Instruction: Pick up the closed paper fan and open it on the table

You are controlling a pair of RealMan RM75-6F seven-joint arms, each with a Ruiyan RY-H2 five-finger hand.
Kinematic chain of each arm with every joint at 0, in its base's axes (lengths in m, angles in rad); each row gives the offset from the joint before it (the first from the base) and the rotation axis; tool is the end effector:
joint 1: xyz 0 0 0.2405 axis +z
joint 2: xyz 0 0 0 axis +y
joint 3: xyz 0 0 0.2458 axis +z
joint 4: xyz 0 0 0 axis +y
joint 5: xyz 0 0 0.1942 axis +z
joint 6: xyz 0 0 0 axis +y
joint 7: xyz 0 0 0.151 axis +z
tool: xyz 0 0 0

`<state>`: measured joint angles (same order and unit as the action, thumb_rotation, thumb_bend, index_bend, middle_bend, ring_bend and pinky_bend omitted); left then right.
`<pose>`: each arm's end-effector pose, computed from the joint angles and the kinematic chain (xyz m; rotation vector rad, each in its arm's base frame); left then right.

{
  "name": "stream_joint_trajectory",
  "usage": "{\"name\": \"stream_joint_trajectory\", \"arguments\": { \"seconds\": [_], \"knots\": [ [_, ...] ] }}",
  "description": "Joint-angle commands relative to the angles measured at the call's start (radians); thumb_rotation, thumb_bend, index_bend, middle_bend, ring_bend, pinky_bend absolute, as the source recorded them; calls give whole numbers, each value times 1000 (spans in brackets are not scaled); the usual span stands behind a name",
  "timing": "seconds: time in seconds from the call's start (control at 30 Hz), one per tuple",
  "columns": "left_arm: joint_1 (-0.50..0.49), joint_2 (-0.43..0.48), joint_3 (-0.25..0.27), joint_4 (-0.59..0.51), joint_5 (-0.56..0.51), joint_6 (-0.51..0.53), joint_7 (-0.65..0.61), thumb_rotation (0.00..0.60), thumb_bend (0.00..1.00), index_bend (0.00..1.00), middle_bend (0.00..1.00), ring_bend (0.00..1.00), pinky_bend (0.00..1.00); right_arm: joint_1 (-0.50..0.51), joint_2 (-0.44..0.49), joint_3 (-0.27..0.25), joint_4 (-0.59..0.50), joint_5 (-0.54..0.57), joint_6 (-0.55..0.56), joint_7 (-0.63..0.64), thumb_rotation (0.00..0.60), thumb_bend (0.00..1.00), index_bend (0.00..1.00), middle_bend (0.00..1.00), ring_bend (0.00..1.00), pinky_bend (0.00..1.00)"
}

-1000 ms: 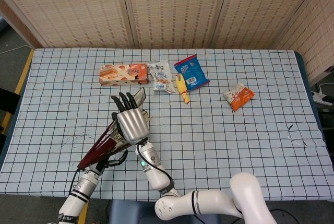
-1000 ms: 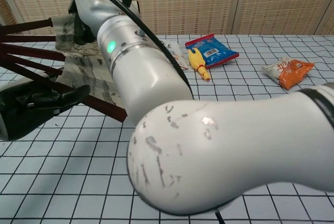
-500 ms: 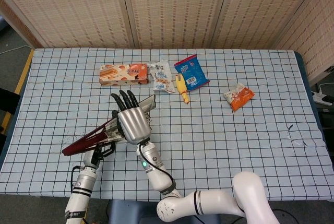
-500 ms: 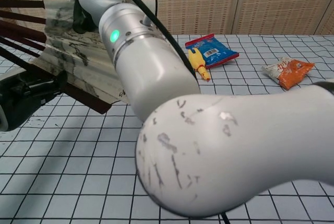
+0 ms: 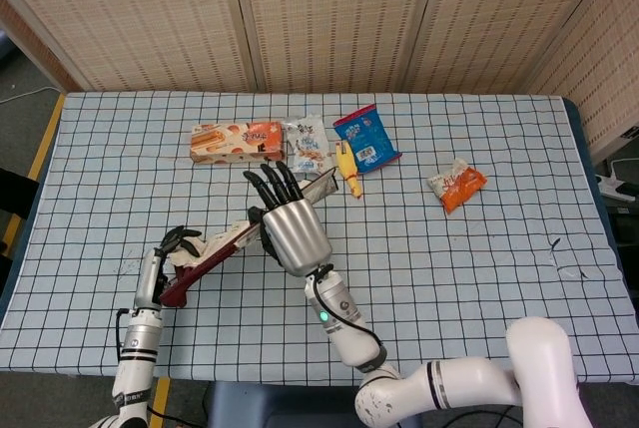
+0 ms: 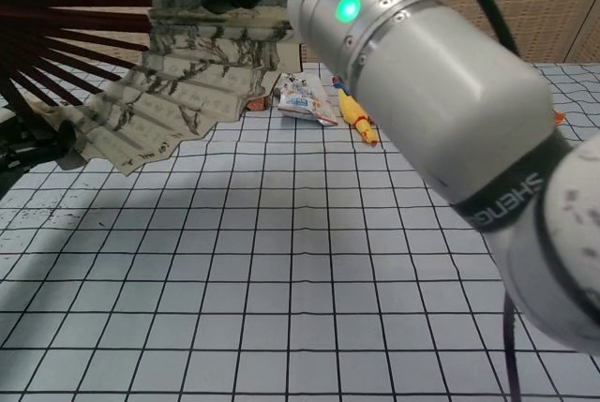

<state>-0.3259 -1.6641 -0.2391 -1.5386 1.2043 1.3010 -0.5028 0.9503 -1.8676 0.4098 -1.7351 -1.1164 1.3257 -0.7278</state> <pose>-0.2111 0.2688 0.0190 -0.8320 -1.7370 -1.5978 0.0527 -0.2971 0.0023 1.6798 -0.7860 1.4793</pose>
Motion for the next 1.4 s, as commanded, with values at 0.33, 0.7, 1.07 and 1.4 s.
{"name": "stream_joint_trajectory", "arguments": {
  "seconds": [0.33,0.7,1.07,1.4],
  "knots": [
    [2,-105,49,394,146,93,27,600,625,586,253,77,73,-188,99,-252,65,-259,94,186,600,787,670,119,0,0],
    [10,-138,60,488,161,80,-22,600,604,449,208,55,68,-246,96,-319,136,-342,75,248,600,768,220,105,0,0],
    [16,-123,67,535,186,86,-42,600,597,377,174,40,68,-328,270,-483,-53,-473,49,164,600,672,66,55,0,0],
    [5,-76,124,613,197,-14,97,600,555,10,1,0,51,-375,391,-557,-69,-422,-76,16,600,506,0,0,0,0]
  ]
}}
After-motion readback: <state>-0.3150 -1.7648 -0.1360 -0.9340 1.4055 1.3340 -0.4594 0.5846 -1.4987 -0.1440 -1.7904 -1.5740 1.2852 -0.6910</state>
